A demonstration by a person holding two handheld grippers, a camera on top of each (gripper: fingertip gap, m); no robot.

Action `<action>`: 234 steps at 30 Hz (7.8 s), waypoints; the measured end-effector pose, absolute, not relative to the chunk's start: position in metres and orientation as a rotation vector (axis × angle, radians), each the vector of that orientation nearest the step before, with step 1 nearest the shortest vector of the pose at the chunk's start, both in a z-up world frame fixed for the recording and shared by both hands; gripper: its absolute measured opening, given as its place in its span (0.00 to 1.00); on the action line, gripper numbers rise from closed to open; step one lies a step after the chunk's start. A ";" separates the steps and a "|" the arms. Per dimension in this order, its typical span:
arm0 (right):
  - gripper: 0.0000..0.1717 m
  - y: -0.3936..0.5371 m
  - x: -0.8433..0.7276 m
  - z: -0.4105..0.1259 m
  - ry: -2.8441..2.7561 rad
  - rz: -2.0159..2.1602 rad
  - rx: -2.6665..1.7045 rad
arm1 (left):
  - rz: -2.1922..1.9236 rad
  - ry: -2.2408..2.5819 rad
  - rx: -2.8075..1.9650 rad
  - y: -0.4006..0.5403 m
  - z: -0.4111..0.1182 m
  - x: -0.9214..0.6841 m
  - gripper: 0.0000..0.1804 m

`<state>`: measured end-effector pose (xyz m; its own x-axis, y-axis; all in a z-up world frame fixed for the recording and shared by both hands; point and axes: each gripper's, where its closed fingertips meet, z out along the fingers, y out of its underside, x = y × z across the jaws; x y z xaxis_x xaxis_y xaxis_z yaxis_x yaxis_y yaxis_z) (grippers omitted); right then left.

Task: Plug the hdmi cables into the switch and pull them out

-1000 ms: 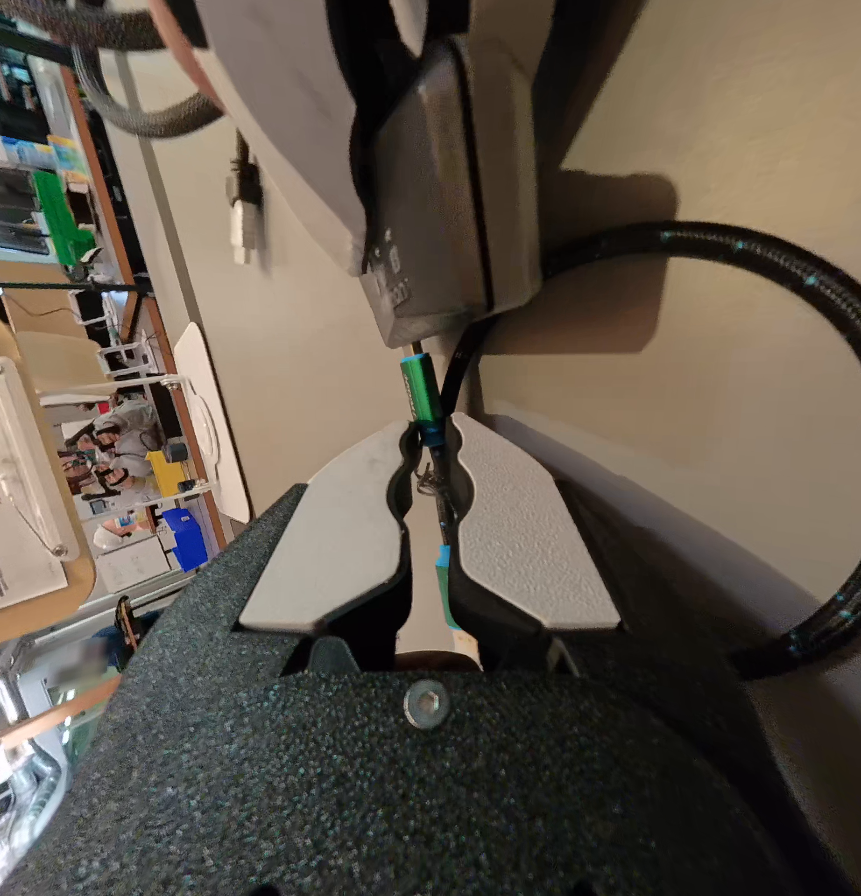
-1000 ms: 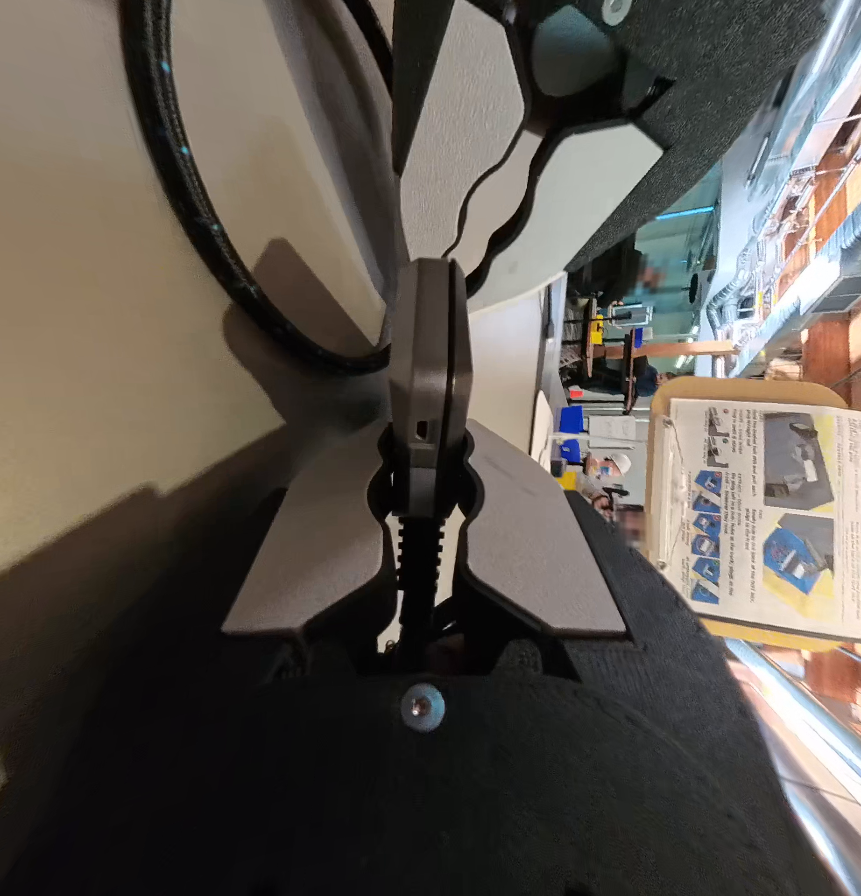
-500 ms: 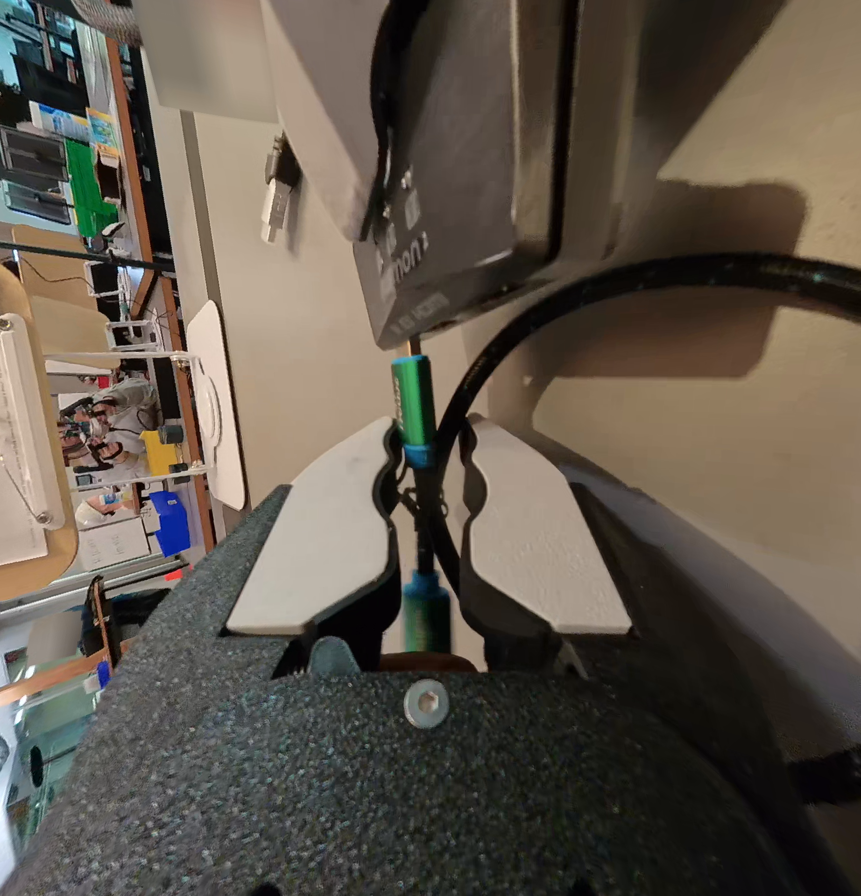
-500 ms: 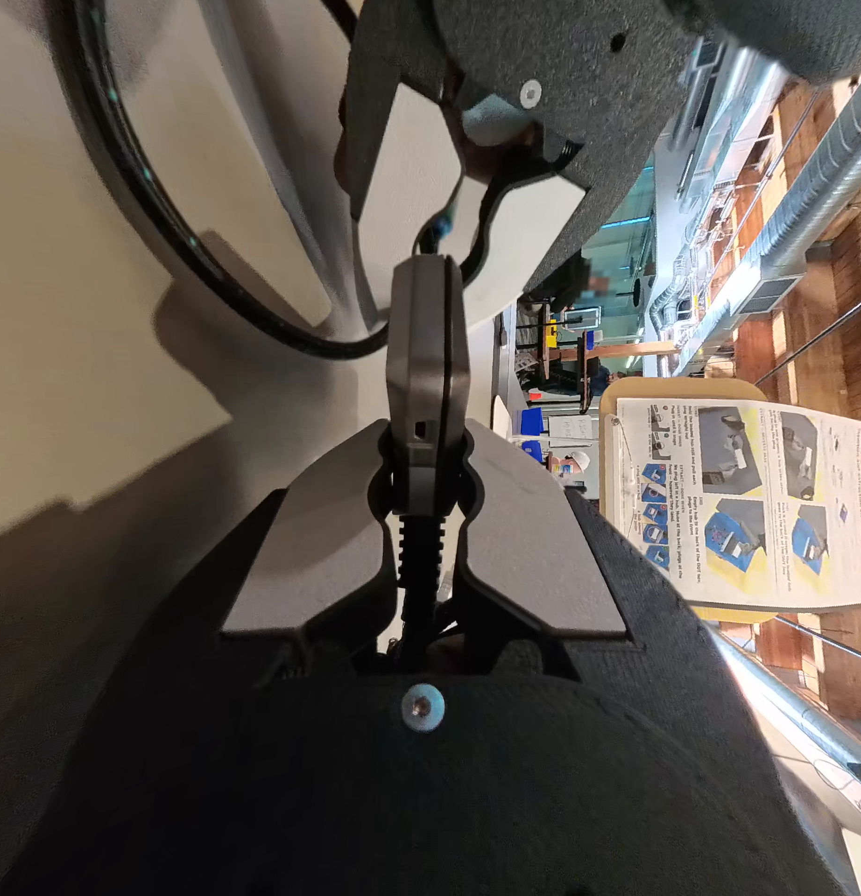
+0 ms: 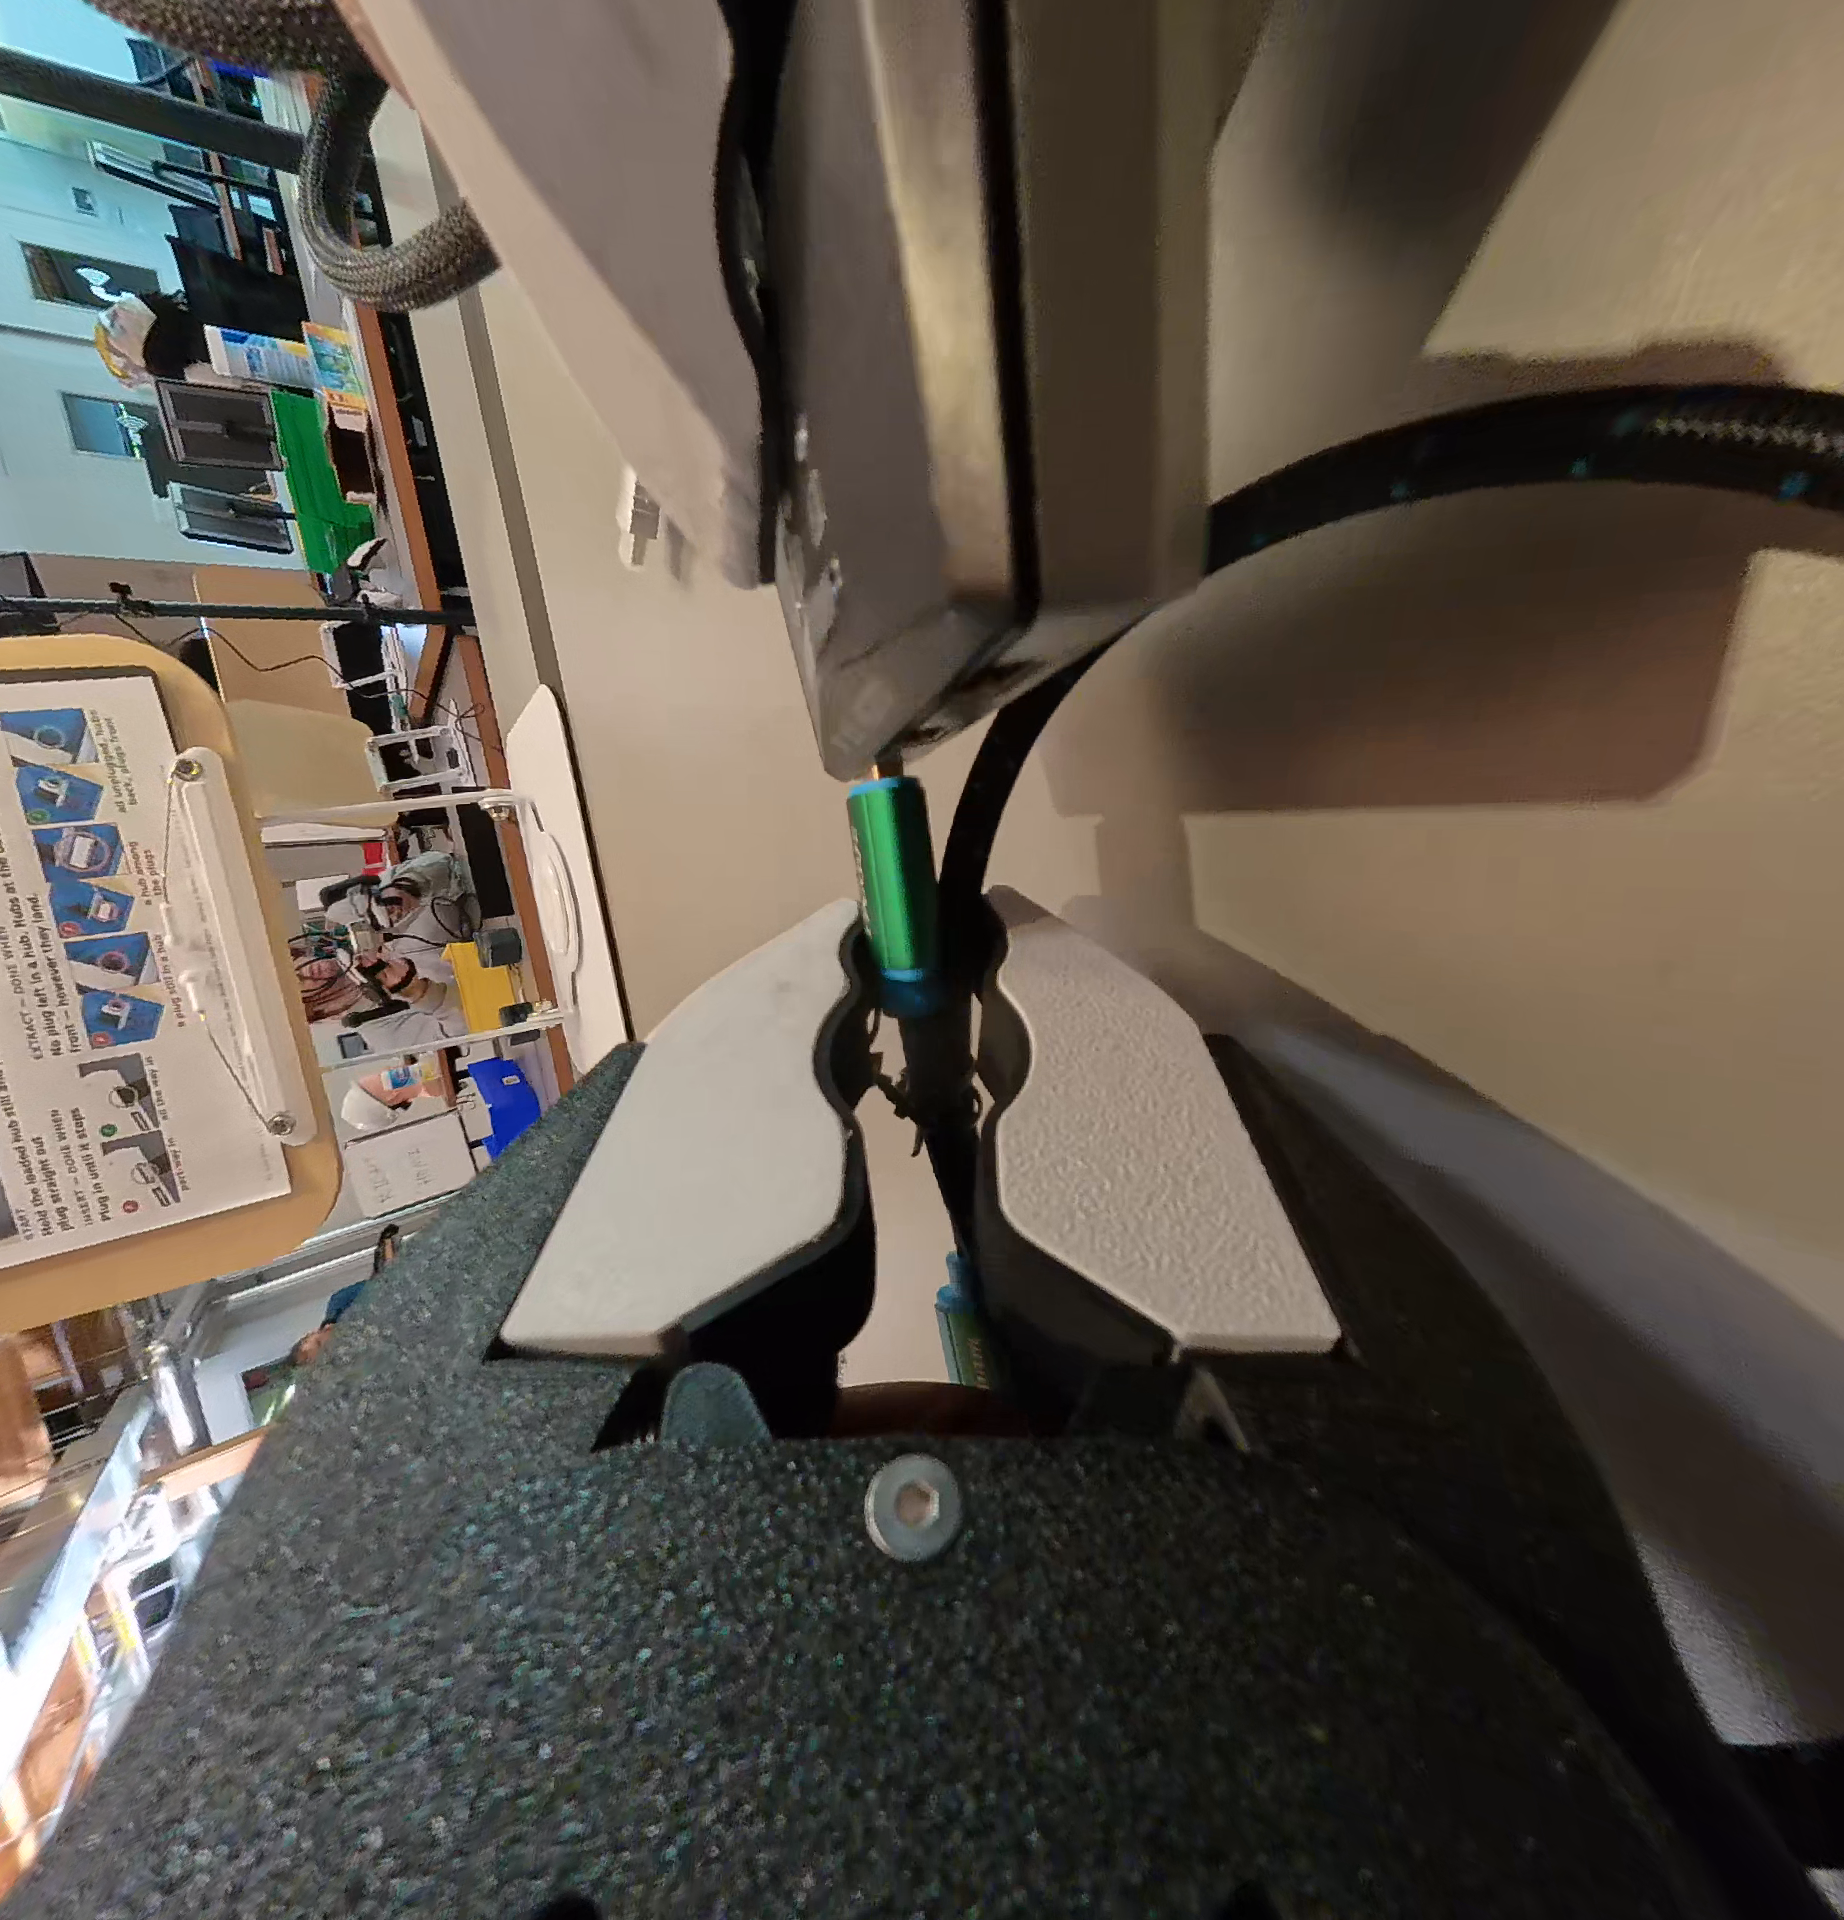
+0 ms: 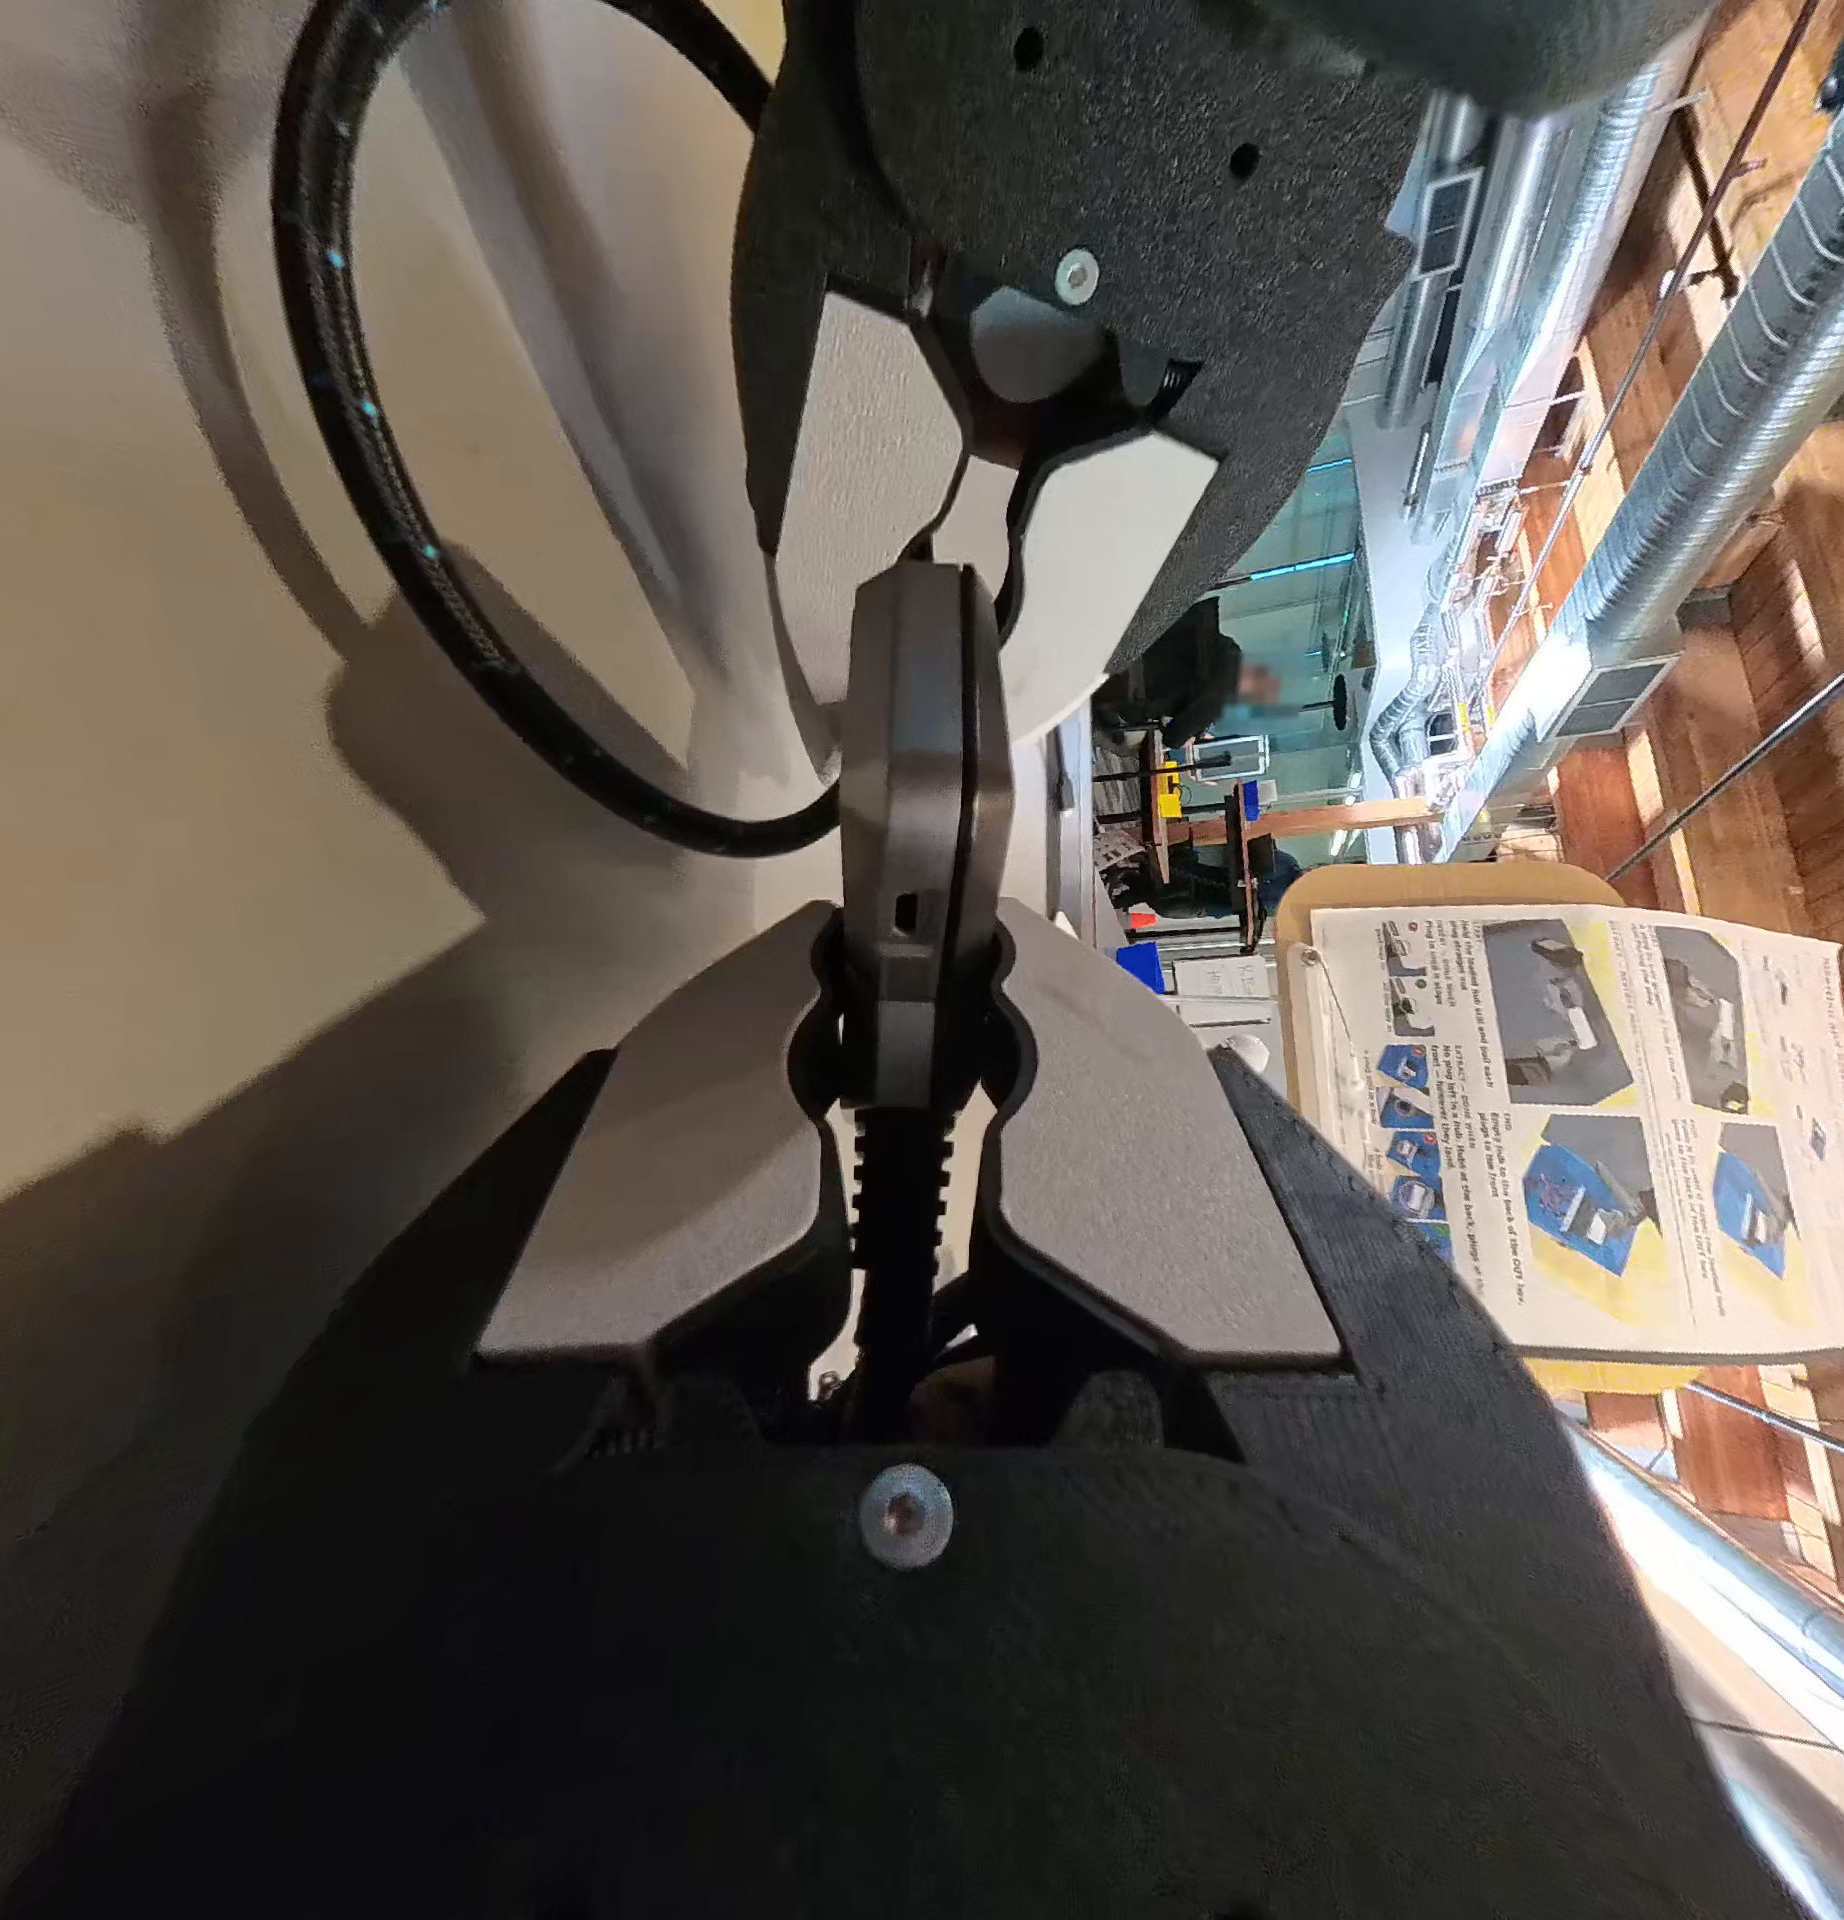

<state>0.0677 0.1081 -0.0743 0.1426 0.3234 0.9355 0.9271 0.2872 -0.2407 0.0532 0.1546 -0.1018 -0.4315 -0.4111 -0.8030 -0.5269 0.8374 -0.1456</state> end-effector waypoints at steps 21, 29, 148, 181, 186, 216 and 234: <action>0.28 0.124 0.116 -0.087 -1.269 -0.573 -1.614 | -0.461 1.958 -1.210 0.173 -0.097 0.055 0.29; 0.35 0.095 0.114 -0.077 -1.262 -0.350 -1.679 | -0.684 1.727 -1.298 0.185 -0.042 0.025 0.27; 0.07 0.104 0.059 -0.063 -1.159 -0.631 -1.429 | -0.452 2.121 -0.773 0.097 -0.072 0.059 0.12; 0.24 0.089 0.131 -0.094 -1.416 -0.871 -1.610 | 0.317 2.020 -0.928 0.153 -0.101 0.064 0.07; 0.24 0.105 0.127 -0.102 -1.559 -0.972 -1.552 | 0.401 2.012 -0.955 0.158 -0.106 0.066 0.07; 0.13 0.115 0.102 -0.101 -1.330 -0.791 -1.491 | 0.303 2.042 -0.953 0.149 -0.109 0.061 0.07; 0.12 0.118 0.091 -0.094 -1.150 -0.850 -1.595 | 0.101 1.947 -1.172 0.152 -0.108 0.060 0.08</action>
<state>0.0908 0.1180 -0.0936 0.3131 0.2823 0.9068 0.9497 -0.0966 -0.2978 0.0603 0.1520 -0.1078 -0.2101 -0.6924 -0.6902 -0.7601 0.5597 -0.3301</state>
